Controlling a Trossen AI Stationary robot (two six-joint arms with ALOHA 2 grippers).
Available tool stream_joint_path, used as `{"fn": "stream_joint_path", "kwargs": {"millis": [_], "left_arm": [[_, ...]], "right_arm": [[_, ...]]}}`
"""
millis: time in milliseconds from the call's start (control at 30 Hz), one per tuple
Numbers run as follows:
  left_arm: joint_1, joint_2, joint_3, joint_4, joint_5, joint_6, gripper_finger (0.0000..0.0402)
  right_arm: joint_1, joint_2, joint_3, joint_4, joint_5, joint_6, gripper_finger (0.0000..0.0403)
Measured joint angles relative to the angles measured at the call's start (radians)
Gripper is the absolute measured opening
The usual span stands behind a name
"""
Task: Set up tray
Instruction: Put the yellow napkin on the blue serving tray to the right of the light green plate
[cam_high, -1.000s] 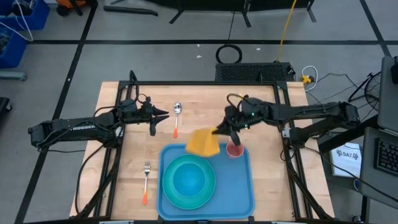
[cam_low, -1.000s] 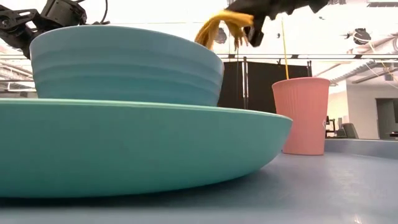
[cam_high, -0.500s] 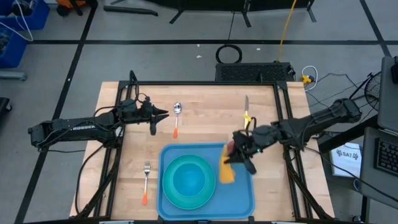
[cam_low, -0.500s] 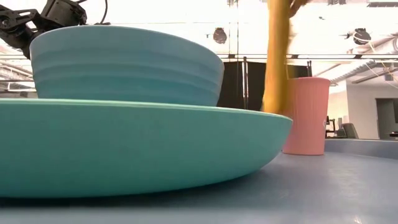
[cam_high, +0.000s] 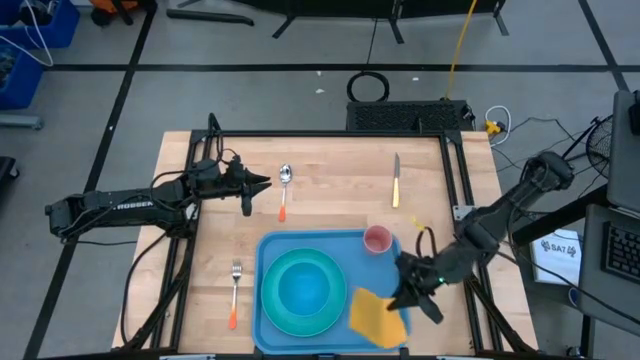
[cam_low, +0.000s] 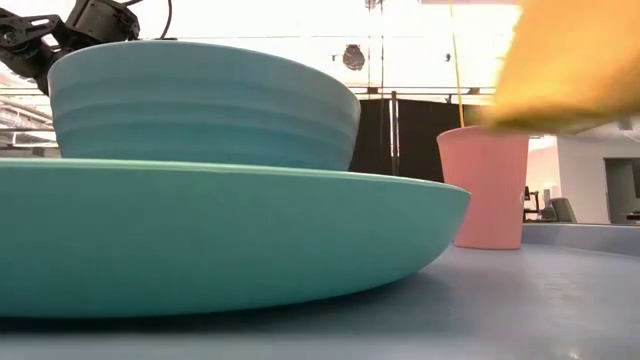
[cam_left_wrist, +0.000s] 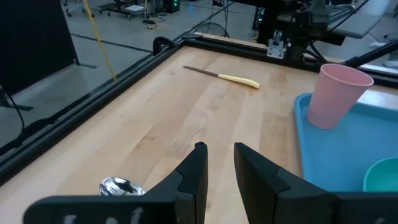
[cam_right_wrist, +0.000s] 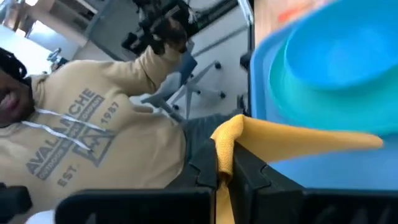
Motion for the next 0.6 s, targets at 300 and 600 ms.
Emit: {"fn": "stream_joint_path", "kwargs": {"millis": [300, 600], "left_arm": [[0.0, 0.0, 0.0, 0.005, -0.026, -0.008, 0.0081], [0.0, 0.0, 0.0, 0.01, -0.026, -0.012, 0.0081]], "right_arm": [[0.101, 0.04, 0.0, -0.236, 0.079, 0.377, 0.0004], [0.098, 0.153, -0.001, -0.258, -0.017, 0.455, 0.0004]]}}
